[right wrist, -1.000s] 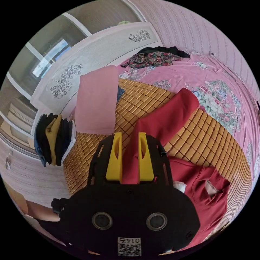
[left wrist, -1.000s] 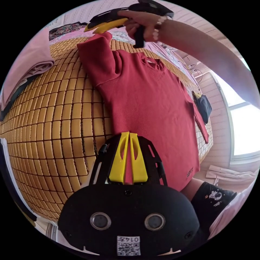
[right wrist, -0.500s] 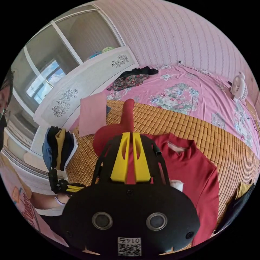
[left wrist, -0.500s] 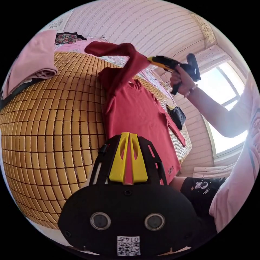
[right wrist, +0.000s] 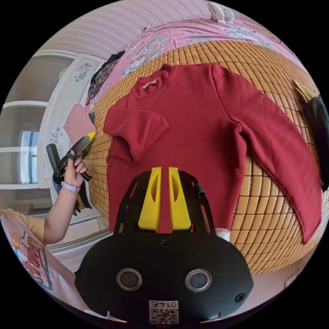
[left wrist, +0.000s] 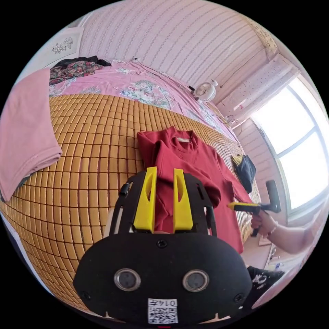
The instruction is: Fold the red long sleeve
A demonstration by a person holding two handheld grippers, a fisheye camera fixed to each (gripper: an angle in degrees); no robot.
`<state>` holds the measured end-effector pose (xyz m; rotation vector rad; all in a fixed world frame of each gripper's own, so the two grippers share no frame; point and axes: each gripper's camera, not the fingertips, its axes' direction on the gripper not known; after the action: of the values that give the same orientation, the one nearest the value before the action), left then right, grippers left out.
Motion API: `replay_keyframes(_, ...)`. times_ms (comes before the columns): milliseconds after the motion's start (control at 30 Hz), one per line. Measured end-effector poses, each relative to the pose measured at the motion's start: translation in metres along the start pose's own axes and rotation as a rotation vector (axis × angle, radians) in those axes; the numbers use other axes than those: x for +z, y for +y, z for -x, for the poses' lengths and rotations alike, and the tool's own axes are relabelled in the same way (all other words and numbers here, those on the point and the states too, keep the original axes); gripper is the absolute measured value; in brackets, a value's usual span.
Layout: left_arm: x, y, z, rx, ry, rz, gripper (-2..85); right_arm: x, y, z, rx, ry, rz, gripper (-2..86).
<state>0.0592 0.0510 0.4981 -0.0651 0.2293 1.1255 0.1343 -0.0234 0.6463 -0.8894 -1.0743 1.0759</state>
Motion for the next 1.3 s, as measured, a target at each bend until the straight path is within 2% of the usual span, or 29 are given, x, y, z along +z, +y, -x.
replay_keyframes(100,0.029,-0.008,-0.001,-0.052,-0.039,0.021,6.9,0.004,0.017,0.004,-0.003,-0.039,-0.018,0.9)
replay_keyframes(167,0.056,-0.006,0.006,-0.098,-0.098,0.176,4.5,0.004,0.022,0.009,-0.018,-0.057,-0.028,0.5)
replay_keyframes(200,0.053,-0.004,0.008,-0.106,-0.099,0.165,4.0,0.005,0.024,0.013,-0.035,-0.063,-0.034,0.4)
replay_keyframes(300,0.006,0.018,0.017,-0.131,-0.086,0.019,2.4,0.008,0.022,0.028,-0.097,-0.034,-0.039,0.3)
replay_keyframes(400,-0.076,0.065,0.023,-0.142,-0.212,-0.109,2.1,0.020,0.014,0.057,-0.216,0.029,-0.029,0.2)
replay_keyframes(533,-0.186,0.151,0.037,-0.219,-0.387,-0.215,2.5,0.052,0.004,0.124,-0.500,0.118,-0.056,0.3)
replay_keyframes(633,-0.232,0.186,0.037,-0.224,-0.519,-0.210,2.9,0.089,-0.010,0.175,-0.636,0.070,-0.030,2.1)
replay_keyframes(767,-0.270,0.216,0.037,-0.214,-0.656,-0.287,3.7,0.138,-0.026,0.236,-0.740,-0.031,0.027,4.4)
replay_keyframes(933,-0.258,0.255,0.077,-0.350,-0.637,-0.197,3.7,0.208,-0.035,0.319,-0.915,0.013,0.066,6.3)
replay_keyframes(1133,-0.252,0.304,0.118,-0.592,-0.554,-0.218,-0.6,0.276,-0.041,0.364,-0.911,0.127,0.172,7.2)
replay_keyframes(1300,-0.245,0.311,0.121,-0.583,-0.501,-0.222,-0.3,0.300,-0.033,0.387,-0.982,0.235,0.247,4.4)
